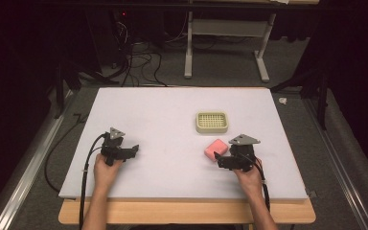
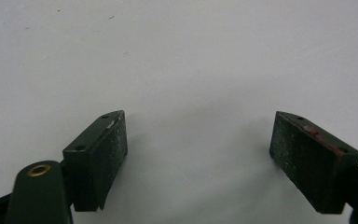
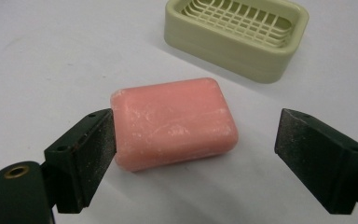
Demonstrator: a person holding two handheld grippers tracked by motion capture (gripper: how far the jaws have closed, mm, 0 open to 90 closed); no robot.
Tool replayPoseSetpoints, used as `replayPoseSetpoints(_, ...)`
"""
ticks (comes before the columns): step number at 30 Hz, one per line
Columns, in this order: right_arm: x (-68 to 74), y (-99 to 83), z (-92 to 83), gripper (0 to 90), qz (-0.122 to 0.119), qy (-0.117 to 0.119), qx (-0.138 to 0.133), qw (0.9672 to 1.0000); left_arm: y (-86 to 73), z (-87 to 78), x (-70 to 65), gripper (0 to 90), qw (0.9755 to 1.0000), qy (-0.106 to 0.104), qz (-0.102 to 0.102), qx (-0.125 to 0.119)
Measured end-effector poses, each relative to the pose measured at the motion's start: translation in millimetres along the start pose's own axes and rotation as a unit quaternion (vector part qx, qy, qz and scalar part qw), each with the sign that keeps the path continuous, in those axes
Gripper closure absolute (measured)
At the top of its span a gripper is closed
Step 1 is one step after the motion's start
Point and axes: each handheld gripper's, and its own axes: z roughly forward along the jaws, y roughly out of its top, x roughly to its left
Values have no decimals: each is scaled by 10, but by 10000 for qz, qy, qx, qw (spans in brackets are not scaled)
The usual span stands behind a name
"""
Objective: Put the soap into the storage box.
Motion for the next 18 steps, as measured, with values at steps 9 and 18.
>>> replayPoseSetpoints(9, 8, 75, 47, 135, -141, 25, 7, 9999, 0, 0, 0, 193, 10000, 0, 0, 0)
replayPoseSetpoints(18, 18, 129, 126, 137, -233, 105, 34, 9997, 0, 0, 0, 193, 10000, 1, -1, -1)
